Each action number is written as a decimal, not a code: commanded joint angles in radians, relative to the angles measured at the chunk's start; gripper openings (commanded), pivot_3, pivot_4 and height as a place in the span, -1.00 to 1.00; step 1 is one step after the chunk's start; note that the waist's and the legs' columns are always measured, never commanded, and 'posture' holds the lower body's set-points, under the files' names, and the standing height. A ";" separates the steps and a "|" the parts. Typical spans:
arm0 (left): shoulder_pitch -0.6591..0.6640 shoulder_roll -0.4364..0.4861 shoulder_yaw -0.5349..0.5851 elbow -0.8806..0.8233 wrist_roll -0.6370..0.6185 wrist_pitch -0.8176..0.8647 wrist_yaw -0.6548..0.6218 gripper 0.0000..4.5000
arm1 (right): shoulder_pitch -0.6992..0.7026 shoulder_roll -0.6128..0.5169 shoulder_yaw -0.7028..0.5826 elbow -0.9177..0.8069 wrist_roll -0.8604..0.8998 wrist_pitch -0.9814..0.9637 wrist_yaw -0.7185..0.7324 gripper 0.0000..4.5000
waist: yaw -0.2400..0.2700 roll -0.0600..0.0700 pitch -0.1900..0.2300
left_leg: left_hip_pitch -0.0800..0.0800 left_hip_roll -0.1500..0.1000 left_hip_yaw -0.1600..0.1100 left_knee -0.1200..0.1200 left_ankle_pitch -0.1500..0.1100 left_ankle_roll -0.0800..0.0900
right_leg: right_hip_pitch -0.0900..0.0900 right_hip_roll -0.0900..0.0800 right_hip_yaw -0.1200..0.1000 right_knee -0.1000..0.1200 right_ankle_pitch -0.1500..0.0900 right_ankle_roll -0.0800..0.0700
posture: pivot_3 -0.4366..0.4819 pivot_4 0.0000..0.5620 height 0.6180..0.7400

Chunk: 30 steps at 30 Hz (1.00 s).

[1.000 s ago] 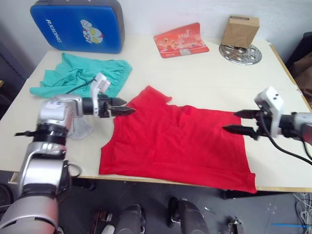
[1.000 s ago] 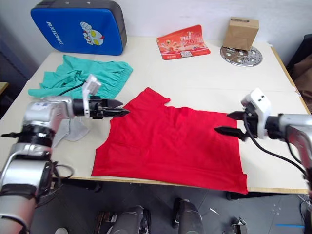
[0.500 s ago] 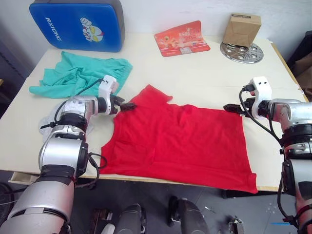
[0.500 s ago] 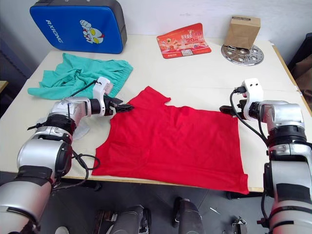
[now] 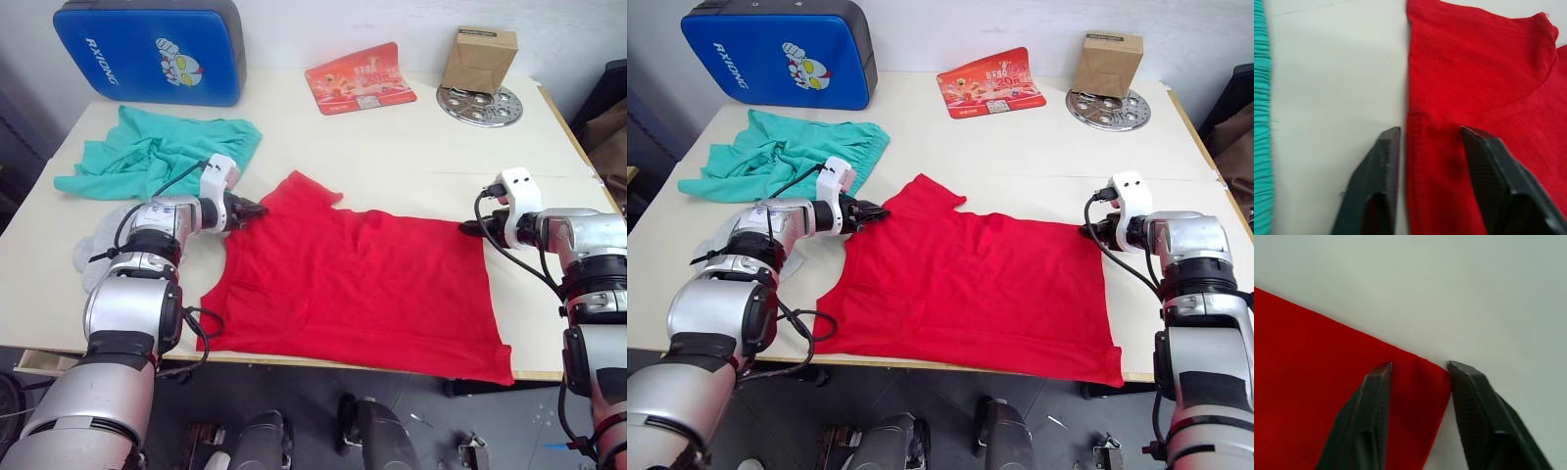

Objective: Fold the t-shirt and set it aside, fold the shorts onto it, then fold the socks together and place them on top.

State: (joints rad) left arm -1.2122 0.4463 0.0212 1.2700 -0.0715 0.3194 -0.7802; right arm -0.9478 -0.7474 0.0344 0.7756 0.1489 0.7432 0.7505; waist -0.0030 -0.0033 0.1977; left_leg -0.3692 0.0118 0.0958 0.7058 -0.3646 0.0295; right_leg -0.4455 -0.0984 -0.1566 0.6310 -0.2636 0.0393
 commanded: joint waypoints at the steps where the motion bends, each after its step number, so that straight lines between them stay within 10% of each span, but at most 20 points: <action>1: -0.002 0.002 0.014 0.000 0.009 -0.005 -0.020 -0.71 | 0.037 -0.014 0.003 -0.034 -0.021 0.001 0.017 -0.80 | 0.000 0.000 0.000 | 0.000 0.000 0.000 0.000 0.000 0.000 | 0.000 0.000 0.000 0.000 0.000 0.000 | -0.05 -0.47 1.00; 3: 0.000 0.001 0.016 -0.001 0.009 -0.007 -0.026 -0.99 | 0.053 -0.018 -0.007 -0.060 -0.020 -0.016 0.021 -1.00 | 0.001 0.000 0.000 | 0.000 0.000 0.000 0.001 0.000 0.000 | 0.000 0.000 0.000 0.000 0.000 0.000 | -0.05 -0.47 1.00; 17: 0.141 0.039 0.040 -0.260 -0.038 -0.191 -0.259 -0.99 | 0.553 -0.060 -0.176 -0.676 -0.007 -0.653 0.050 -1.00 | 0.001 0.000 0.000 | 0.000 0.000 0.000 0.001 0.000 0.000 | 0.000 0.001 0.000 0.001 0.000 0.000 | -0.05 -0.47 1.00; 30: 0.256 0.126 0.007 -0.234 0.045 -0.407 -0.176 -0.99 | 0.804 -0.195 -0.175 -0.570 -0.103 -1.096 0.149 -1.00 | 0.006 0.000 0.000 | 0.001 0.000 0.000 0.003 0.000 -0.001 | 0.001 0.000 0.001 0.001 0.000 0.000 | -0.05 -0.47 1.00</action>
State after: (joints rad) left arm -0.9404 0.5553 0.0212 1.0300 -0.0348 -0.0698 -0.9733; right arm -0.1446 -0.9190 -0.1240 0.2046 0.0461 -0.3222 0.8969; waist 0.0027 -0.0034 0.1977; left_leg -0.3677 0.0117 0.0961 0.7090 -0.3646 0.0289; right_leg -0.4443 -0.0981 -0.1556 0.6324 -0.2634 0.0396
